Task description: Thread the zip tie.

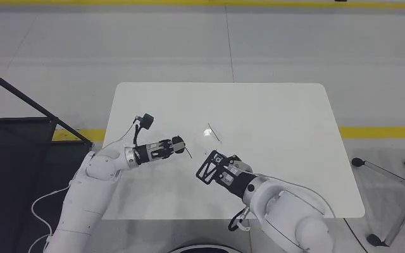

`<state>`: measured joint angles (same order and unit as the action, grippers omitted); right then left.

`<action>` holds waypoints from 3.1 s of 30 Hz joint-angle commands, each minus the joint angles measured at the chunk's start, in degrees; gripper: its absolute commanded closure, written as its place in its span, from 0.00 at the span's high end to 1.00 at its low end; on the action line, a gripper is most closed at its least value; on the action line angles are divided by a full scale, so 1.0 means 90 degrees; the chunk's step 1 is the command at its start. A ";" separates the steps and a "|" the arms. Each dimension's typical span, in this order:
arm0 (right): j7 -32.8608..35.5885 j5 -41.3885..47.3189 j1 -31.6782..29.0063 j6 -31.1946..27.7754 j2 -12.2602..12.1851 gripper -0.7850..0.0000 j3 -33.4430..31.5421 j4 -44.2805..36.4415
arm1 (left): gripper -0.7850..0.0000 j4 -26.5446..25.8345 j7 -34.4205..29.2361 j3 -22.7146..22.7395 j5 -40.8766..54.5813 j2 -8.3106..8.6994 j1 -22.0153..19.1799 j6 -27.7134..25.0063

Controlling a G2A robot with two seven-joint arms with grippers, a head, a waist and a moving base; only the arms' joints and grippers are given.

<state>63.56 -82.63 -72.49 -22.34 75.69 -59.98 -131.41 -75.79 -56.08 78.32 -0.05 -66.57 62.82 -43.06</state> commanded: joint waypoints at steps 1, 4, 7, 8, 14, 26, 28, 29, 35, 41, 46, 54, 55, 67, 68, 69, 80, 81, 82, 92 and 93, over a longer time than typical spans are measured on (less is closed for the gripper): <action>-0.0121 0.0007 -0.0014 -0.0013 -0.0002 0.00 0.0004 0.0013 | 0.00 -0.0048 0.0008 -0.0101 -0.0149 0.0006 -0.0041 0.0061; -0.0701 0.0290 -0.0066 -0.0444 -0.0038 0.00 -0.0109 0.0120 | 0.00 0.0029 -0.0068 -0.0219 -0.0165 0.0018 -0.0156 -0.0084; -0.1065 0.0364 -0.0146 -0.0971 -0.0098 0.00 -0.0272 0.0006 | 0.00 0.0157 -0.0243 -0.0388 -0.0241 0.0033 -0.0333 -0.0329; -0.1192 0.0390 -0.0187 -0.1145 -0.0121 0.00 -0.0347 -0.0025 | 0.00 0.0158 -0.0241 -0.0502 -0.0259 0.0043 -0.0403 -0.0330; -0.1955 0.0666 -0.0362 -0.2234 -0.0264 0.00 -0.0893 -0.0093 | 0.00 0.0156 -0.0074 -0.1341 -0.0318 0.0277 -0.0826 -0.0499; -0.2311 0.0439 -0.0441 -0.3146 -0.0446 0.00 -0.1221 -0.0313 | 0.00 0.0276 -0.0021 -0.2677 0.0799 0.0961 -0.1654 -0.0552; -0.2311 0.0439 -0.0441 -0.3146 -0.0446 0.00 -0.1221 -0.0313 | 0.00 0.0276 -0.0021 -0.2677 0.0799 0.0961 -0.1654 -0.0552; -0.2311 0.0439 -0.0441 -0.3146 -0.0446 0.00 -0.1221 -0.0313 | 0.00 0.0276 -0.0021 -0.2677 0.0799 0.0961 -0.1654 -0.0552; -0.2311 0.0439 -0.0441 -0.3146 -0.0446 0.00 -0.1221 -0.0313 | 0.00 0.0267 0.0016 -0.2674 0.0793 0.0960 -0.1641 -0.0527; -0.2547 0.0486 -0.0449 -0.3279 -0.0467 0.00 -0.1175 -0.0215 | 0.00 0.0112 -0.0101 -0.2744 0.0572 0.0964 -0.1672 -0.0470; -0.2876 0.0847 -0.0337 -0.3799 -0.0544 0.00 -0.1343 0.0065 | 0.00 0.0090 -0.0141 -0.2896 0.0456 0.0990 -0.1799 -0.0430; -0.2550 0.1126 -0.0208 -0.3890 -0.0652 0.00 -0.1373 0.0194 | 0.00 -0.0019 0.0051 -0.3161 0.0039 0.1053 -0.1989 -0.0622; -0.2493 0.1146 -0.0189 -0.3876 -0.0662 0.00 -0.1344 0.0187 | 0.00 -0.0033 0.0082 -0.3182 -0.0029 0.1063 -0.1994 -0.0654; -0.2006 0.1291 0.0018 -0.3607 -0.0768 0.00 -0.1069 0.0193 | 0.00 -0.0162 0.0306 -0.3194 -0.0355 0.1123 -0.1937 -0.0877; -0.1987 0.1309 0.0033 -0.3596 -0.0777 0.00 -0.1054 0.0196 | 0.00 -0.0162 0.0306 -0.3194 -0.0355 0.1123 -0.1937 -0.0877; -0.1971 0.1327 0.0050 -0.3589 -0.0786 0.00 -0.1039 0.0210 | 0.00 -0.0162 0.0306 -0.3194 -0.0355 0.1123 -0.1937 -0.0877; -0.1857 0.1515 0.0271 -0.3439 -0.0875 0.00 -0.0914 0.0376 | 0.00 -0.0162 0.0306 -0.3194 -0.0355 0.1123 -0.1937 -0.0877; -0.1852 0.1528 0.0294 -0.3426 -0.0882 0.00 -0.0898 0.0391 | 0.00 -0.0162 0.0306 -0.3194 -0.0355 0.1123 -0.1937 -0.0877; -0.1847 0.1542 0.0313 -0.3411 -0.0889 0.00 -0.0879 0.0408 | 0.00 -0.0162 0.0306 -0.3194 -0.0355 0.1123 -0.1937 -0.0877; -0.1848 0.1615 0.0464 -0.3199 -0.0958 0.00 -0.0794 0.0525 | 0.00 -0.0162 0.0306 -0.3194 -0.0355 0.1123 -0.1937 -0.0877; -0.1847 0.1626 0.0475 -0.3190 -0.0965 0.00 -0.0785 0.0534 | 0.00 -0.0162 0.0306 -0.3194 -0.0355 0.1123 -0.1937 -0.0877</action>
<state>46.93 -68.10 -68.31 -51.14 67.08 -67.13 -126.70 -77.24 -53.32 49.58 -3.24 -56.46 45.39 -50.95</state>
